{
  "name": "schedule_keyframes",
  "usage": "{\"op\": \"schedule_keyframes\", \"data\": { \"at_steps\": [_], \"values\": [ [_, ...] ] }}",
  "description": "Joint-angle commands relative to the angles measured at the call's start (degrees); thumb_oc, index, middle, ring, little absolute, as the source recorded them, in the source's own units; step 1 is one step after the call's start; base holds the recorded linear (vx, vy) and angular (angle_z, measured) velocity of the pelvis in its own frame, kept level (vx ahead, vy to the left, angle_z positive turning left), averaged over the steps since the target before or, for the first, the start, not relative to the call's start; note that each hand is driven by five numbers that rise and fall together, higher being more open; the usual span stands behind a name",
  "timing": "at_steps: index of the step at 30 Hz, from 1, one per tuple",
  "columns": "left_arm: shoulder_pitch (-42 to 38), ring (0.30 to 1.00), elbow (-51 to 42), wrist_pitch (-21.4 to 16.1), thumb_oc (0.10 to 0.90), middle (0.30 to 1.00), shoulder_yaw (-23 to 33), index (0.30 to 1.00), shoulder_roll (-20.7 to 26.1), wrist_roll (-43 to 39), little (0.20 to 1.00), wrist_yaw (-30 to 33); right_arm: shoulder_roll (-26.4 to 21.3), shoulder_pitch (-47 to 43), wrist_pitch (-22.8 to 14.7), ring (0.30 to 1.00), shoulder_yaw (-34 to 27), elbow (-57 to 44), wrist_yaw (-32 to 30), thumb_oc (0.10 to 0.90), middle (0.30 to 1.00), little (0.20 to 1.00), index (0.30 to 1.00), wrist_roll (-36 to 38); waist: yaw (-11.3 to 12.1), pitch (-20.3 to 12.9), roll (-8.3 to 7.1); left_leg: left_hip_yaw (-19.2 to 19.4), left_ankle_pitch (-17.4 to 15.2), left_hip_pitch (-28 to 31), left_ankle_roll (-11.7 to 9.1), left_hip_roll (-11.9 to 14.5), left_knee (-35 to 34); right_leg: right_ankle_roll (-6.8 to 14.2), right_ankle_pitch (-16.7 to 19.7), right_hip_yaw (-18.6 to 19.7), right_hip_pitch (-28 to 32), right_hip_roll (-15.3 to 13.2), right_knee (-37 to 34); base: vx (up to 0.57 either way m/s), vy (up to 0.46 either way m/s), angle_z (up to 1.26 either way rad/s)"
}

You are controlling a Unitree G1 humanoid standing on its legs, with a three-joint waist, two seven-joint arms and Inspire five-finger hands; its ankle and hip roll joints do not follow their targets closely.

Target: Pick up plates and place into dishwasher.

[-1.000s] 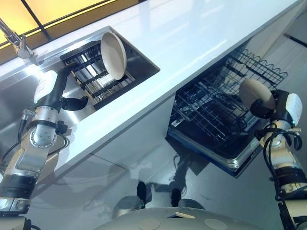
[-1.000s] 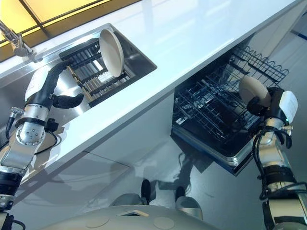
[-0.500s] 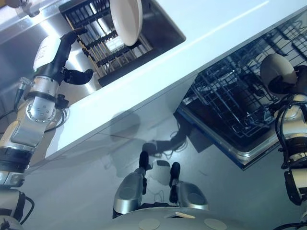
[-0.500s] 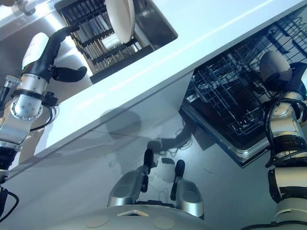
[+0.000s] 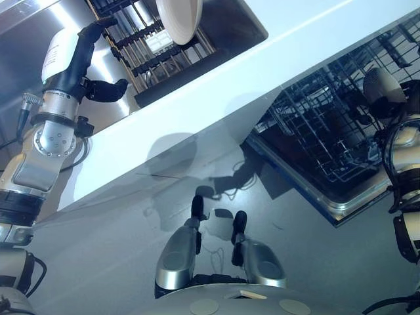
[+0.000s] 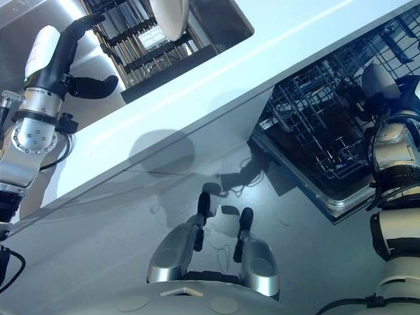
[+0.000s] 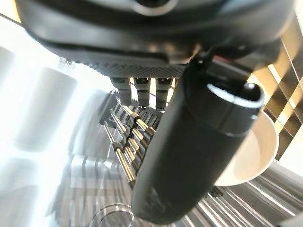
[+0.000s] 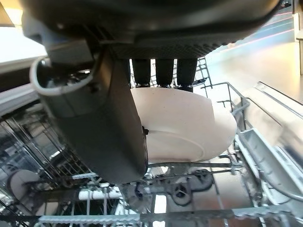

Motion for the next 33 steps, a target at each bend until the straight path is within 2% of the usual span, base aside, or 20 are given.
{"op": "schedule_keyframes", "data": {
  "at_steps": [1, 2, 3, 12, 26, 33],
  "values": [
    [-4.59, 0.900, -1.67, -2.75, 0.800, 0.900, 2.34, 0.900, 1.44, -1.52, 0.900, 4.21, -2.01, -0.89, 0.45, 0.474, 5.17, -1.61, 3.52, 0.303, 0.474, 0.403, 0.474, 1.59, 0.56, -3.07, 0.82, -0.37, -3.40, -4.66, -1.91, -1.97, 5.35, -1.04, -5.21, 0.50, -8.11, 1.18, 12.64, -0.05, 0.024, 0.00],
    [-4.53, 0.900, -1.81, -2.56, 0.800, 0.900, 2.41, 0.900, 1.35, -1.42, 0.900, 4.15, -1.85, -0.93, 0.68, 0.799, 5.23, -1.61, 3.70, 0.682, 0.799, 0.782, 0.799, 1.58, 0.58, -3.08, 0.78, -0.35, -3.33, -4.58, -1.88, -1.99, 5.15, -0.99, -5.13, 0.61, -8.10, 1.21, 12.52, -0.04, 0.028, 0.01],
    [-4.24, 0.900, -1.93, -2.57, 0.800, 0.900, 2.56, 0.900, 1.35, -1.42, 0.900, 4.17, -1.83, -0.74, 0.63, 0.900, 5.22, -1.78, 3.80, 0.800, 0.900, 0.900, 0.900, 1.63, 0.56, -3.08, 0.75, -0.30, -3.29, -4.45, -1.85, -1.99, 4.98, -0.92, -5.04, 0.71, -8.06, 1.21, 12.41, -0.04, 0.040, 0.01],
    [-0.89, 0.900, -2.90, -2.64, 0.800, 0.900, 4.16, 0.900, 0.44, -0.70, 0.900, 4.52, -2.45, 1.22, -2.71, 0.900, 3.47, -7.92, -1.82, 0.800, 0.900, 0.900, 0.900, 0.45, -0.15, -4.05, 0.27, 0.50, -3.40, -1.35, -1.49, -2.06, 2.71, -0.04, -4.23, 1.52, -6.16, 1.16, 10.81, 0.00, 0.052, -0.01],
    [10.08, 0.900, -5.71, -2.82, 0.800, 0.900, 10.48, 0.900, -3.32, 1.86, 0.900, 2.64, -3.34, 14.26, -9.59, 0.900, -12.46, -32.20, -11.80, 0.800, 0.900, 0.900, 0.900, -6.82, -2.25, -9.67, -1.38, 2.11, -4.99, 5.31, -0.28, -2.43, -0.25, 1.67, -3.73, 2.95, -1.12, 1.02, 8.42, 0.05, 0.070, -0.04],
    [13.31, 0.900, -6.05, -2.77, 0.800, 0.900, 13.35, 0.900, -4.22, 2.47, 0.900, 1.78, -1.50, 21.55, -13.53, 0.900, -18.91, -42.85, -12.45, 0.800, 0.900, 0.900, 0.900, -10.30, -3.05, -13.46, -1.78, 3.20, -5.38, 7.68, 0.04, -2.72, -1.33, 2.36, -2.74, 3.20, 0.91, 0.75, 6.65, 0.01, 0.079, -0.07]
  ]
}}
